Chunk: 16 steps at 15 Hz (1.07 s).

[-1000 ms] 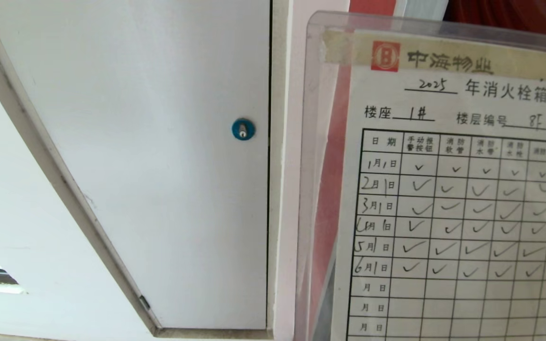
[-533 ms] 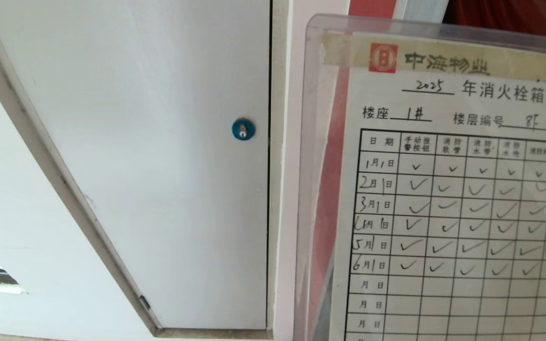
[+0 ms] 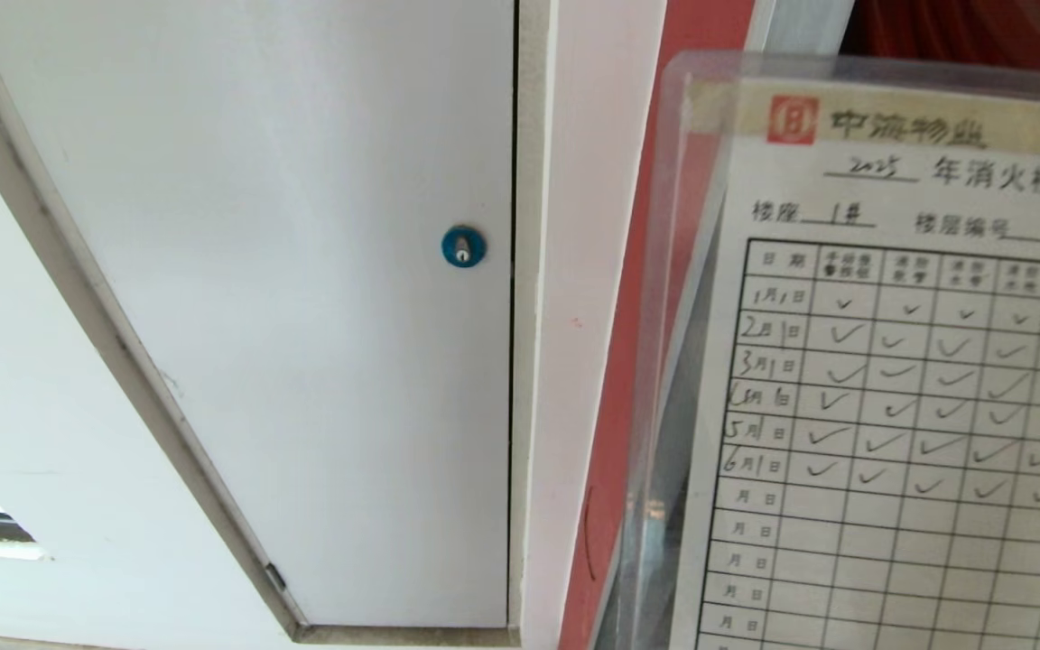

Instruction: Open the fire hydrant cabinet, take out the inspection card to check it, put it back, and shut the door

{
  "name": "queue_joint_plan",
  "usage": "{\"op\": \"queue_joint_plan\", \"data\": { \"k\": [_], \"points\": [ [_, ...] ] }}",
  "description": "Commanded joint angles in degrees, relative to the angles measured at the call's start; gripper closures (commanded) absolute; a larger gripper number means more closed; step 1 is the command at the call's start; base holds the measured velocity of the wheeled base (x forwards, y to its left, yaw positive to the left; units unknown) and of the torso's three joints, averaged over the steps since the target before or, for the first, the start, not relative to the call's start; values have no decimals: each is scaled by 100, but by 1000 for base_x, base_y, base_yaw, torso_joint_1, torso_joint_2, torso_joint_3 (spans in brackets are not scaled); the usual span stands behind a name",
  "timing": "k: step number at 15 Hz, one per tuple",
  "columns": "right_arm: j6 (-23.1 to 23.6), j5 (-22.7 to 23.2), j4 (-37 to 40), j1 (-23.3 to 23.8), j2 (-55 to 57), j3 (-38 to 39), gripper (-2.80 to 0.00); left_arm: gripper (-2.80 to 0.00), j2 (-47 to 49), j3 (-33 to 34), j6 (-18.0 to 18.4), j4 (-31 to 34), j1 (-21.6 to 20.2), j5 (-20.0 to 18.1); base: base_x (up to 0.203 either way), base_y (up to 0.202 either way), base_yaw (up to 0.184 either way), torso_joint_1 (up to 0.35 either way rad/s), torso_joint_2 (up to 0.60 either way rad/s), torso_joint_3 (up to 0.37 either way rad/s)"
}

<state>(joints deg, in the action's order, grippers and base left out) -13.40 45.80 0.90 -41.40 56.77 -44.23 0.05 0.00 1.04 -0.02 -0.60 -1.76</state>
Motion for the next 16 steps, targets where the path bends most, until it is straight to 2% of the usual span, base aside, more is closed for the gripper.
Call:
{"op": "queue_joint_plan", "data": {
  "k": [1, 5, 8, 12, 16],
  "points": [
    [2, -117, 294, -3, -252, -150, 0, 0, 4, 4, 2, -6, 4, 0, 0, 0, 0, 0, 0, 0],
    [13, -581, 664, -6, -473, -221, 0, 0, 4, 0, 2, -1, -2, 0, 0, 0, 0, 0, 0, 0],
    [21, -1136, 1043, -1, -875, -215, 0, 0, 4, 0, 2, -6, -2, 0, 0, 0, 0, 0, 0, 0],
    [74, -2062, 1541, 0, -1330, -243, 0, 0, 4, 9, -7, 2, -2, 0, 0, 0, 0, 0, 0, 0],
    [419, -3133, 2093, 0, -1751, -293, 0, 0, 4, 5, 0, 1, -2, 0, 0, 0, 0, 0, 0, 0]
  ]
}}
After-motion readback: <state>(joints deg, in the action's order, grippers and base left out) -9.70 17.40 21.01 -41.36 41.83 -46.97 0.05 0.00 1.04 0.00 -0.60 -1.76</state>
